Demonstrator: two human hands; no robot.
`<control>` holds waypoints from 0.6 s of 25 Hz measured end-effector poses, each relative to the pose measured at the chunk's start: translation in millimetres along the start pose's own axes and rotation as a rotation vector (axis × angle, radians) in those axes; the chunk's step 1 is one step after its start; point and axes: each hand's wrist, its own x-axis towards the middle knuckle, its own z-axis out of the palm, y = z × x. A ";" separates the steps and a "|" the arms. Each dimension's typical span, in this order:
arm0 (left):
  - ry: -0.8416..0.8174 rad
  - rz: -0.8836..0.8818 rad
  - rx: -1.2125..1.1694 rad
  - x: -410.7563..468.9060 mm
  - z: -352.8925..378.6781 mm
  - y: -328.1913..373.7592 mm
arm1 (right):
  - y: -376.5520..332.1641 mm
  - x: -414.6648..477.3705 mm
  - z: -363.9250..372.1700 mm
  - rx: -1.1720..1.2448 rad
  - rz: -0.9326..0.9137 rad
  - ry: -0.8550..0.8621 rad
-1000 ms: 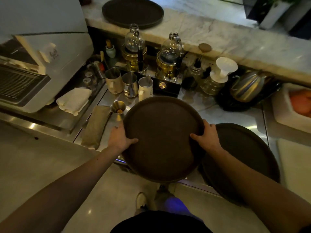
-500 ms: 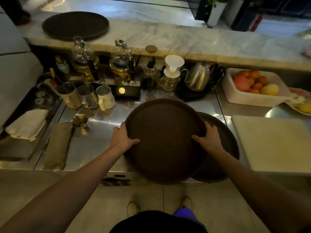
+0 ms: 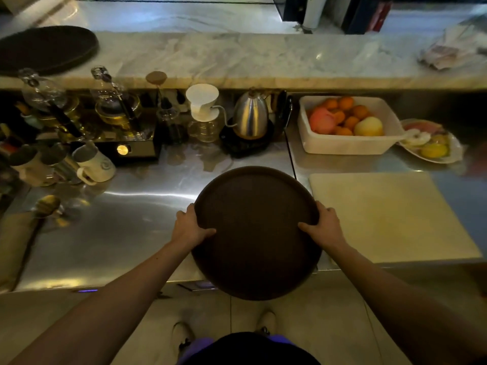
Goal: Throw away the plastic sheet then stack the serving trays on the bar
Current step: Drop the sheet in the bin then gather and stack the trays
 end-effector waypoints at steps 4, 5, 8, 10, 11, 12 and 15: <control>0.009 -0.014 0.003 -5.8 24.7 16.5 | 28.5 11.4 -12.3 0.001 0.000 -0.046; 0.007 -0.014 0.007 -7.3 29.0 18.8 | 33.2 13.6 -13.5 -0.001 0.003 -0.055; 0.003 -0.011 0.027 -6.5 37.6 18.6 | 40.9 19.7 -11.6 -0.003 0.021 -0.081; 0.007 -0.020 0.076 -3.4 39.0 15.7 | 41.8 21.9 -6.2 0.019 0.030 -0.099; 0.007 -0.027 0.099 -1.6 38.1 13.8 | 40.6 22.2 -2.5 0.033 0.034 -0.114; 0.005 -0.034 0.112 1.4 37.3 12.0 | 38.7 23.5 1.1 0.042 0.036 -0.125; 0.000 -0.037 0.134 8.2 35.7 7.0 | 33.2 30.1 8.2 0.043 0.026 -0.132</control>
